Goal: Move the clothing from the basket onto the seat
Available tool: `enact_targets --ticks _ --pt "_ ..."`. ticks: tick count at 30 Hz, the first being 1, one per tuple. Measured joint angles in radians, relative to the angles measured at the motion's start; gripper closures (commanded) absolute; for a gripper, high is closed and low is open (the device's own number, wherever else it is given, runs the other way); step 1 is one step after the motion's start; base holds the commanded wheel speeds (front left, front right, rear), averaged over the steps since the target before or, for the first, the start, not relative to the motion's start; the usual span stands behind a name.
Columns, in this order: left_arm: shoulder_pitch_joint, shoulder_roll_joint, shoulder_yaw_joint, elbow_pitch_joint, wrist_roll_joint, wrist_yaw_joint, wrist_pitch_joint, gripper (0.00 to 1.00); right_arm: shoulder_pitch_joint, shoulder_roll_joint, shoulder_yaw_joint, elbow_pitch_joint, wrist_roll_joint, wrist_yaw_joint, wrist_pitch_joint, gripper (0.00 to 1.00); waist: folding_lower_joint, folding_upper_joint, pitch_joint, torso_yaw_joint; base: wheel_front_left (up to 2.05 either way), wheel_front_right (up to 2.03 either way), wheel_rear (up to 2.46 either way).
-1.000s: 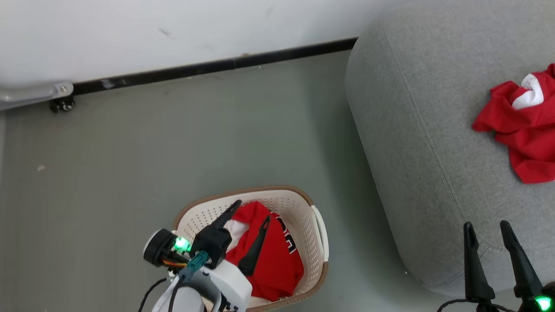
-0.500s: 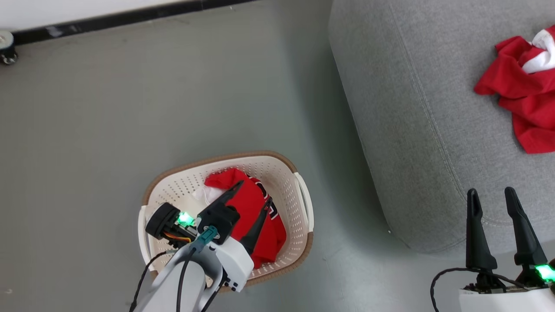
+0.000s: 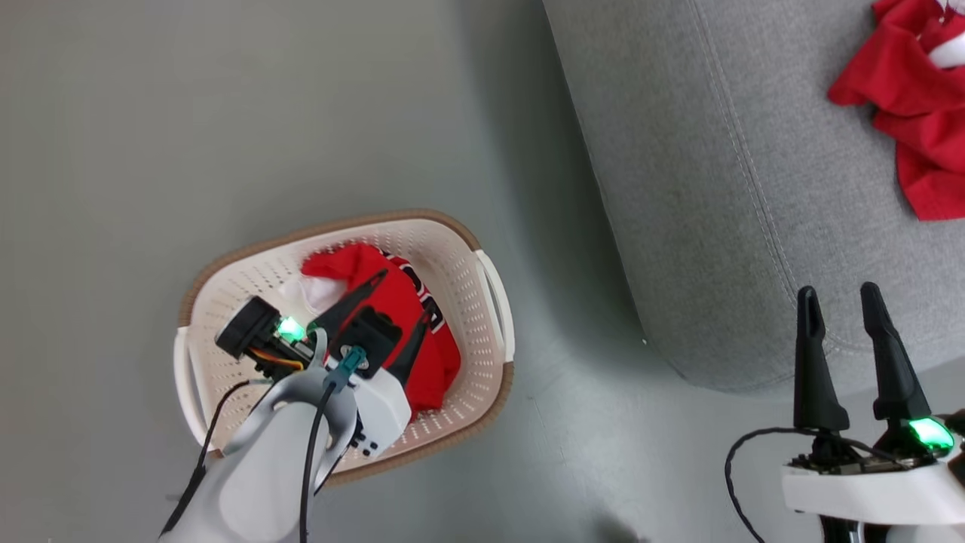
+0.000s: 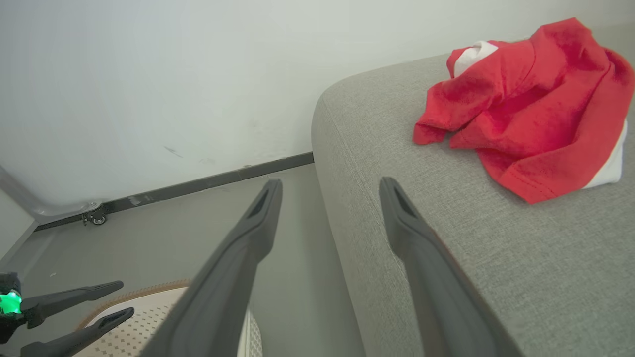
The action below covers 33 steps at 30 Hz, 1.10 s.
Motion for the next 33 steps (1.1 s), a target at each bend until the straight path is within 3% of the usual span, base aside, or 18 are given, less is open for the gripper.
enact_targets --ticks 14,33 --pt "-0.107 0.056 -0.001 0.091 0.056 0.039 0.039 0.00 -0.098 0.000 0.041 0.009 0.063 0.000 -0.002 0.00 0.0000 0.0000 0.128 -0.071 0.00 0.00 0.00" --pt "-0.208 0.133 0.010 0.170 0.132 0.166 0.084 0.00 -0.199 0.000 0.095 0.025 0.136 0.000 -0.002 0.00 0.0000 0.0000 0.257 -0.170 0.00 0.00 0.00"
